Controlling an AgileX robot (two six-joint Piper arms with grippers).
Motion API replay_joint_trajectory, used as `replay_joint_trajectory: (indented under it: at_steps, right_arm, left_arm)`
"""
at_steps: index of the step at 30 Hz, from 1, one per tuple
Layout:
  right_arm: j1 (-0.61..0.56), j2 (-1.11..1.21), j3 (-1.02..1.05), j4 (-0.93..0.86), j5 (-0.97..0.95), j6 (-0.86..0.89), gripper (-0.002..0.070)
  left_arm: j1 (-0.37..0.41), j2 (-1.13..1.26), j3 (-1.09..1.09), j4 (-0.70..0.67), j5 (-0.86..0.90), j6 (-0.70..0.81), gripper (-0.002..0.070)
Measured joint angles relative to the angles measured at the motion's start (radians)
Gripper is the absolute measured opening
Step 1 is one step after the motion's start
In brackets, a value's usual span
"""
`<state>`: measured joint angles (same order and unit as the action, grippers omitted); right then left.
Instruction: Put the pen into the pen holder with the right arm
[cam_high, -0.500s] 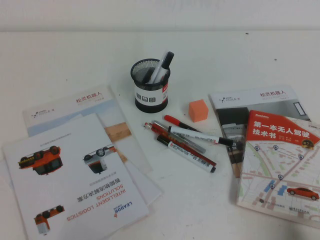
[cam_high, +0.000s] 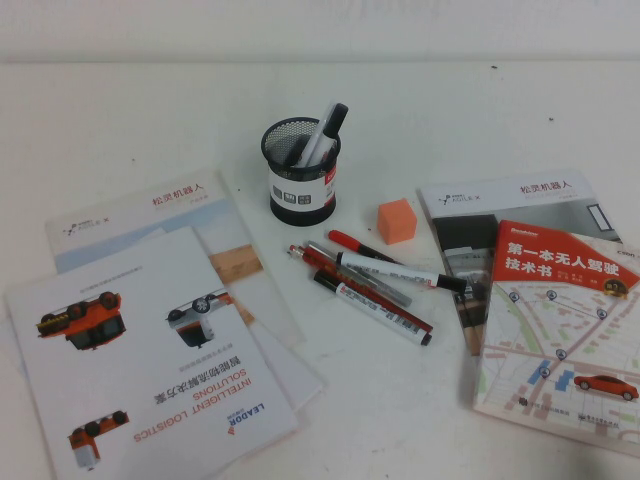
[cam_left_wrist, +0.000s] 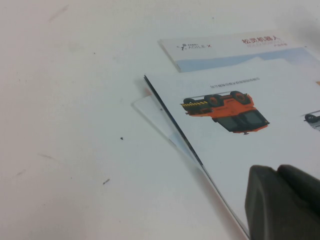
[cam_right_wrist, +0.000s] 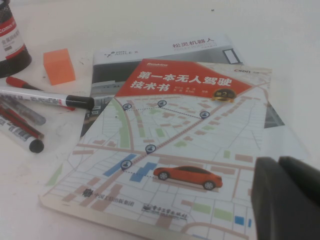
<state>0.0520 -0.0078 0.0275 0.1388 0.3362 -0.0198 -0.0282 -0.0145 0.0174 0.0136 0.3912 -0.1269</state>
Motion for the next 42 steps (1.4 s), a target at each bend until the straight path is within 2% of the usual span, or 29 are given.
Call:
replay_joint_trajectory:
  at_steps: [30,33,39,42]
  right_arm:
    - [0.000,0.000,0.000,0.085,0.000,0.000,-0.0020]
    - [0.000,0.000,0.000,0.201,-0.009,0.000,-0.0020]
    - [0.000,0.000,0.002,0.778,-0.109,0.002,-0.0020]
    - [0.000,0.000,0.002,0.930,-0.130,0.002,-0.0020]
  left_arm:
    - [0.000,0.000,0.000,0.000,0.000,0.000,-0.0003]
    - [0.000,0.000,0.000,0.000,0.000,0.000,-0.0003]
    - [0.000,0.000,0.000,0.000,0.000,0.000,-0.0003]
    - [0.000,0.000,0.000,0.000,0.000,0.000,-0.0003]
